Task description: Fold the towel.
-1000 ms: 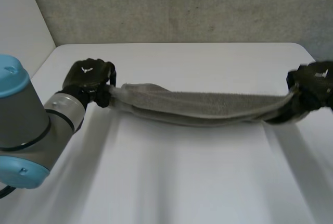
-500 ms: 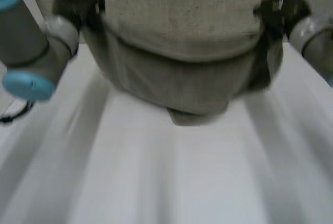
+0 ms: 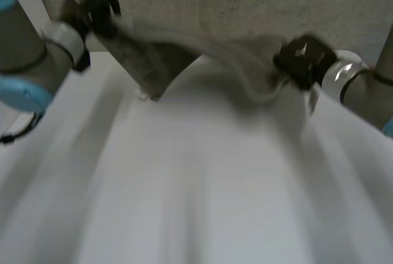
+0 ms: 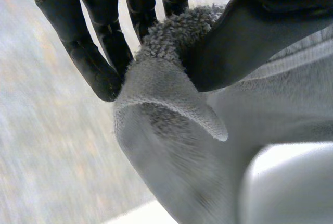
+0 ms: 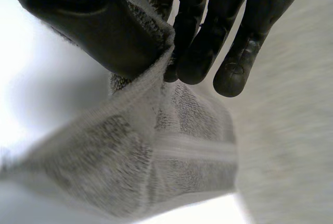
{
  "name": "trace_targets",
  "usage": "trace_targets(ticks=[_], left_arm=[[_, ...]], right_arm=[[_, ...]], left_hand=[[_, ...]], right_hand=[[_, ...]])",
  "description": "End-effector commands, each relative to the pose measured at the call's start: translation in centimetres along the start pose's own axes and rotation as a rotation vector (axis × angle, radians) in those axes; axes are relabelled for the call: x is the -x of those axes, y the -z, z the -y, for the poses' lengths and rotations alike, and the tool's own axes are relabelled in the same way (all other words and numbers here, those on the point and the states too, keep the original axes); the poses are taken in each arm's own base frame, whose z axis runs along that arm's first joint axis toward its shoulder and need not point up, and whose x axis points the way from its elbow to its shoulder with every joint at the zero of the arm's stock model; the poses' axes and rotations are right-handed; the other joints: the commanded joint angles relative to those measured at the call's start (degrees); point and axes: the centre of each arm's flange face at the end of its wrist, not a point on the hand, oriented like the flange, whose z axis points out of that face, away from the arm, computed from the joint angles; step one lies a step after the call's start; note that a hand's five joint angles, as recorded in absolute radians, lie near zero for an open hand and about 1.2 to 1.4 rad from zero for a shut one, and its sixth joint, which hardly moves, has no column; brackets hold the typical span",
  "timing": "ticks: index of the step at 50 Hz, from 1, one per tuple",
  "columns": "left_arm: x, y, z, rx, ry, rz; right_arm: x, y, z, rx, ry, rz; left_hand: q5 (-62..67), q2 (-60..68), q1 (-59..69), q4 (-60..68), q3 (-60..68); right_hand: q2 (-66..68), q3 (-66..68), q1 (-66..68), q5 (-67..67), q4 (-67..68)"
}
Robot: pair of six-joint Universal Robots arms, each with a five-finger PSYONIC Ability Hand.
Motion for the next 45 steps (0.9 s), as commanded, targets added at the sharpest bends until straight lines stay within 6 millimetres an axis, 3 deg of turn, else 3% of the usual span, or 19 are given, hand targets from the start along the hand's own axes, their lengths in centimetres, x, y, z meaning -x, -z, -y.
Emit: trace_targets(ticks=[1, 8, 18, 19, 22, 27, 36, 45], left_arm=[[-0.6, 4.2, -6.3, 0.185, -0.149, -0.079], [-1.1, 6.8, -7.5, 0.236, -0.153, -0.088], [-0.4, 7.7, -8.5, 0.277, -0.148, -0.064], [-0.4, 7.8, -8.8, 0.284, -0.146, -0.064], [-0.4, 7.9, -8.9, 0.289, -0.147, -0.065], [-0.3, 8.0, -9.3, 0.299, -0.142, -0.064], [-0.3, 8.4, -9.6, 0.313, -0.140, -0.062], [0.1, 8.7, -9.8, 0.326, -0.135, -0.055]], right_arm=[[3.6, 1.4, -3.4, 0.138, -0.066, 0.140], [5.9, 2.9, -5.2, 0.200, -0.107, 0.198], [7.8, 3.2, -7.3, 0.216, -0.112, 0.185], [8.0, 3.4, -7.4, 0.221, -0.114, 0.184], [8.0, 3.6, -7.5, 0.225, -0.119, 0.176], [7.5, 4.5, -7.0, 0.217, -0.128, 0.109], [7.6, 5.3, -7.2, 0.216, -0.106, 0.061], [6.9, 5.7, -8.9, 0.270, -0.114, 0.022]], left_hand=[[-15.47, -5.51, -3.04, -6.96, -8.64], [-15.47, -5.51, -3.04, -6.96, -8.64], [-15.47, -5.51, -3.04, -6.96, -8.64], [-15.47, -5.51, -3.04, -6.96, -8.64], [-15.47, -5.51, -3.04, -6.96, -8.64], [-15.47, -5.51, -3.04, -6.96, -8.64], [-15.47, -5.51, -3.04, -6.96, -8.64], [-15.47, -5.51, -3.04, -6.96, -8.64]], right_hand=[[4.70, 3.73, 4.59, 2.80, 3.70], [4.70, 3.73, 4.59, 2.80, 3.70], [4.70, 3.73, 4.59, 2.80, 3.70], [-0.40, -1.38, -0.51, -2.30, -1.41], [-2.80, -3.78, -2.92, -4.71, -3.81], [-19.44, -20.42, -19.55, -21.34, -20.45], [-22.99, -23.97, -23.10, -24.89, -24.00], [-25.34, -26.32, -25.45, -27.24, -26.35]])
